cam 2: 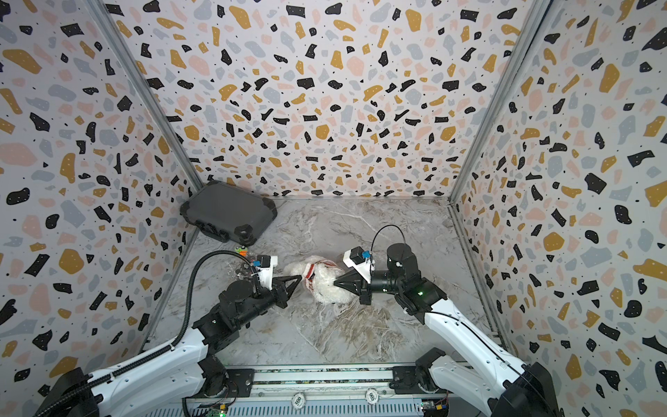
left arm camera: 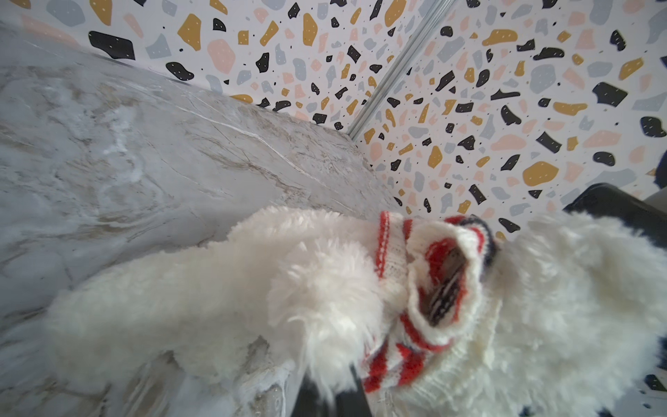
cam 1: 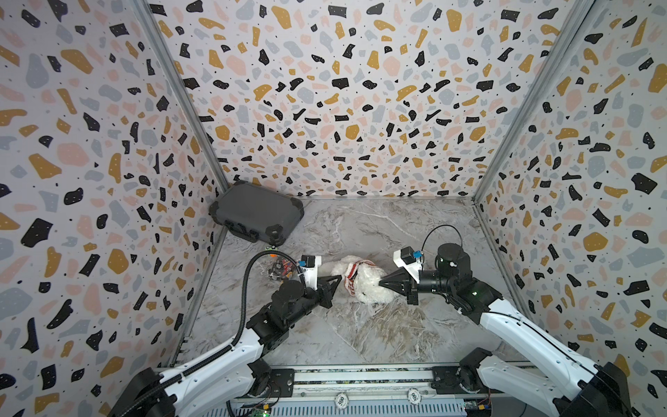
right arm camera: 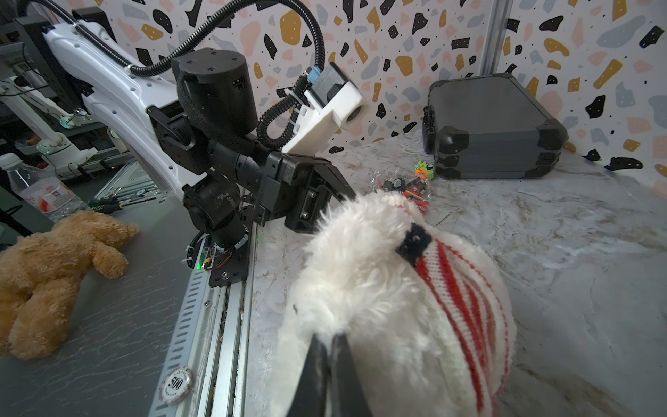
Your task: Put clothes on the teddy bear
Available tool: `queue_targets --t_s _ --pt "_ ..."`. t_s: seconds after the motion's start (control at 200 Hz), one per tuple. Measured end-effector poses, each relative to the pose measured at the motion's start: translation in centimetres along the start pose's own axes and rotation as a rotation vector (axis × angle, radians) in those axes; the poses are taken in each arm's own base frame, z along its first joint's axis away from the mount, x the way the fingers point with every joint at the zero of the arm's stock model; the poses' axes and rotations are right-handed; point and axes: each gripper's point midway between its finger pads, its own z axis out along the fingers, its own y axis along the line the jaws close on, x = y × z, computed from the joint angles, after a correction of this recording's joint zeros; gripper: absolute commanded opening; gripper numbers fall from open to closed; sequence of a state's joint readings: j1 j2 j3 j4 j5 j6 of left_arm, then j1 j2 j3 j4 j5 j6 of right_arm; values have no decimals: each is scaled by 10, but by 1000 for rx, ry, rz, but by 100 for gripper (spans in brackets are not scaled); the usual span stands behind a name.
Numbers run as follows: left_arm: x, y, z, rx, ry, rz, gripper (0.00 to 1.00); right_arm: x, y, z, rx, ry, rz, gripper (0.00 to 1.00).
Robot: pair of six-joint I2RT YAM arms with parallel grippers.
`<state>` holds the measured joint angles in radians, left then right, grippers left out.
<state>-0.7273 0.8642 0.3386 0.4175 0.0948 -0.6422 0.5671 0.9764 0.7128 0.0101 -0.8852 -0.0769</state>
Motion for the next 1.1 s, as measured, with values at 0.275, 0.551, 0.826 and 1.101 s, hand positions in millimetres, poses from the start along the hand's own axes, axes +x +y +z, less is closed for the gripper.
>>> queue_targets --t_s 0.275,0.551,0.826,1.101 --pt "-2 -1 -6 -6 -6 -2 74 -2 0 -2 10 -5 -19 0" --pt "-18 -8 -18 11 -67 -5 74 -12 16 -6 -30 -32 -74 0" --pt "-5 -4 -9 9 -16 -24 50 -13 20 -5 -48 -39 -87 0" --pt "2 -4 -8 35 -7 -55 14 -13 10 -1 -17 -38 -69 0"
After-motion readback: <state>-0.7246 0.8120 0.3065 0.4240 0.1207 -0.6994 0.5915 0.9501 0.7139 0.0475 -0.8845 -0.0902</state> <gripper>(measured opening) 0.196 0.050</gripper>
